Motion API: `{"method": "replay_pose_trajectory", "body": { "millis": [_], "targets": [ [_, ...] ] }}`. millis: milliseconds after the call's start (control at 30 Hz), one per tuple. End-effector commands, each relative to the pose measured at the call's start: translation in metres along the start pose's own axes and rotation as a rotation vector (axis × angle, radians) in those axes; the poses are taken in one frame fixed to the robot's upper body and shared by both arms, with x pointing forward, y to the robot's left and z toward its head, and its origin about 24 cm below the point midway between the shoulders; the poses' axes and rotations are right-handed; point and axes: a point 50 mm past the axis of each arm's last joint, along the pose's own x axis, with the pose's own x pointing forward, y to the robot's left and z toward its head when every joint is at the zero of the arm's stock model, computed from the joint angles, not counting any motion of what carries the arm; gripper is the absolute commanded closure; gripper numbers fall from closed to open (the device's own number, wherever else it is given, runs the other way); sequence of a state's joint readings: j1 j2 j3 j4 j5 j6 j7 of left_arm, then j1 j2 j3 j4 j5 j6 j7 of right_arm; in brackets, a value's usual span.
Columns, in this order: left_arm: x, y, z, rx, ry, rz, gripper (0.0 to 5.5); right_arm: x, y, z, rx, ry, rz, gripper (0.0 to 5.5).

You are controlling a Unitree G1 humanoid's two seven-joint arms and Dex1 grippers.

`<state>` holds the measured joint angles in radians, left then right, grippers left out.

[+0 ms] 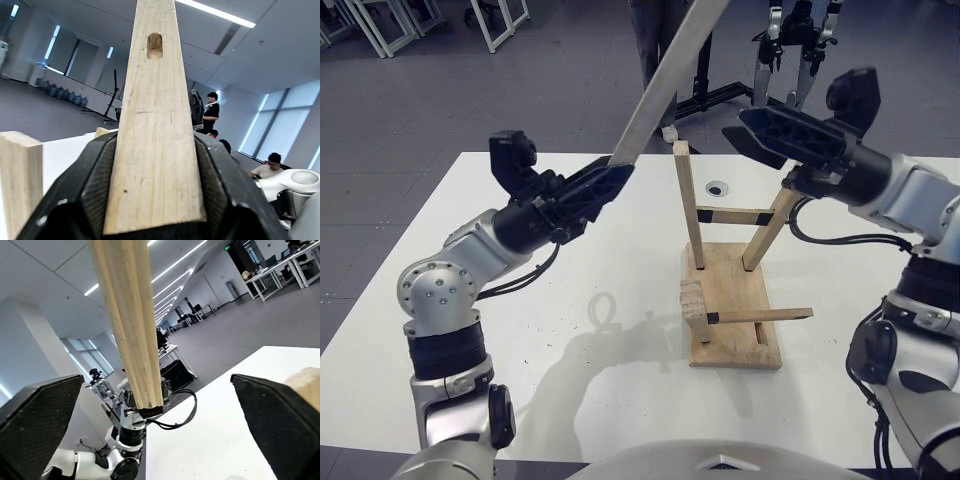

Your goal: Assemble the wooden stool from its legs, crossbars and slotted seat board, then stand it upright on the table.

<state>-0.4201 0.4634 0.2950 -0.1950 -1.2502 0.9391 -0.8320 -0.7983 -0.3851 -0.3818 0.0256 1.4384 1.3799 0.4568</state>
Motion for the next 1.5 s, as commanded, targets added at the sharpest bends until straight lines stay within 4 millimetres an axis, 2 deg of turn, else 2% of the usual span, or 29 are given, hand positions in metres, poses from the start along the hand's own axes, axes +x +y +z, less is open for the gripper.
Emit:
{"method": "replay_pose_trajectory", "body": {
  "millis": [33,367,633,900,1267,1300,1400,1500],
  "targets": [
    [0.013,0.001,-0.001,-0.014,0.056,-0.065,3.44,0.010,0.007,0.002,-0.017,0.045,0.043,0.00],
    [0.037,0.000,-0.018,-0.068,0.097,-0.162,3.44,0.025,0.008,-0.005,-0.021,0.066,0.070,0.00],
    [0.044,0.000,-0.027,-0.091,0.105,-0.176,3.44,0.025,0.006,-0.007,0.001,0.049,0.073,1.50],
    [0.042,0.001,-0.031,-0.097,0.119,-0.173,3.44,0.024,0.003,-0.007,0.016,0.036,0.060,2.95],
    [0.045,0.003,-0.040,-0.074,0.144,-0.121,3.44,0.023,0.001,-0.004,0.016,0.008,0.036,3.16],
    [0.045,0.002,-0.039,-0.090,0.142,-0.133,3.05,0.023,0.001,-0.004,0.016,0.007,0.035,3.17],
    [0.045,0.000,-0.035,-0.107,0.133,-0.149,2.57,0.023,0.001,-0.005,0.014,0.008,0.031,3.43],
    [0.041,-0.001,-0.033,-0.104,0.125,-0.137,2.06,0.023,0.001,-0.005,0.014,0.006,0.030,3.46]
  ]
}}
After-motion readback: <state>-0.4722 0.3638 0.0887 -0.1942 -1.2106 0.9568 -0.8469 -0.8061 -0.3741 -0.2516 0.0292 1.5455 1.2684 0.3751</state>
